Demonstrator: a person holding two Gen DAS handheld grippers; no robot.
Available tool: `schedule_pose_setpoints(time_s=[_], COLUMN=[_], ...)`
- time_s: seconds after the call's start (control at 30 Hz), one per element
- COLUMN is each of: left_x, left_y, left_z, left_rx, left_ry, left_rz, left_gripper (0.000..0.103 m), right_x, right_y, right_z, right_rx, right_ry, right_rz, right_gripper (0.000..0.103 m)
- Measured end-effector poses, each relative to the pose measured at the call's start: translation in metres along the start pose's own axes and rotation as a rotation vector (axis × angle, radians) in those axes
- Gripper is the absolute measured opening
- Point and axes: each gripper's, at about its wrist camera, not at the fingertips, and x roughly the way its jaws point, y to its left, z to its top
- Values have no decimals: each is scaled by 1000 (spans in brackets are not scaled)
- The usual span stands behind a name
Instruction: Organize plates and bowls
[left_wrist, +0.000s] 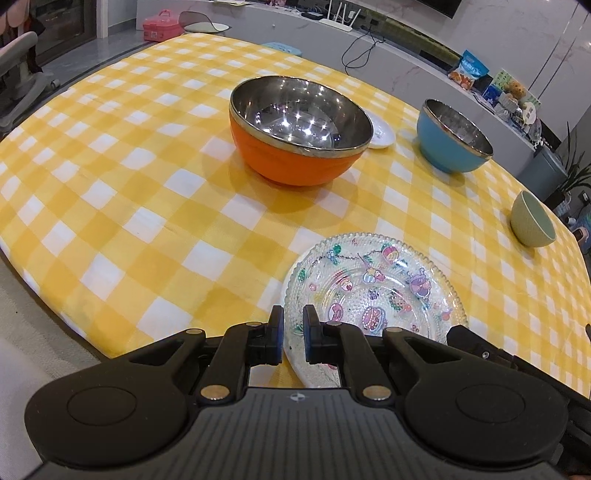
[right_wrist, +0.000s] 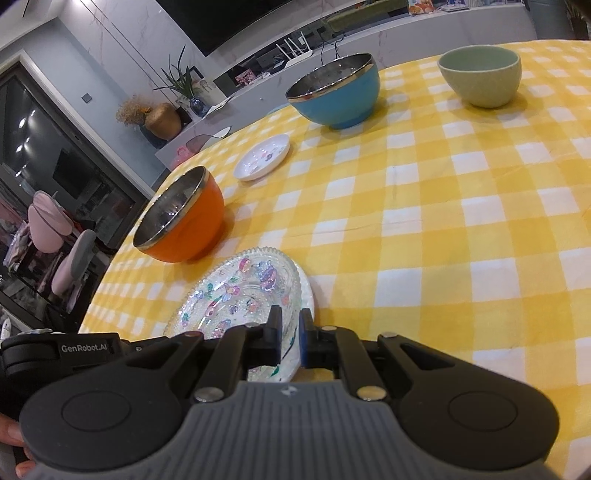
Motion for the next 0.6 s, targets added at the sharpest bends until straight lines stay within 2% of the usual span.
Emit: schedule_pose_setpoints(time_s=[0.47,0.6], left_x=[2,1], left_y=[-1,-3], left_z=[0,0], left_rx=[5,12], left_ry=[6,5], left_rz=[14,14], left_gripper=[10,10], right_x=[1,2], right_y=[17,17], right_z=[-4,-5], right_rx=[-112,-108], right_ry=[-8,-5], right_rz=[-92,-108], right_gripper=[7,7])
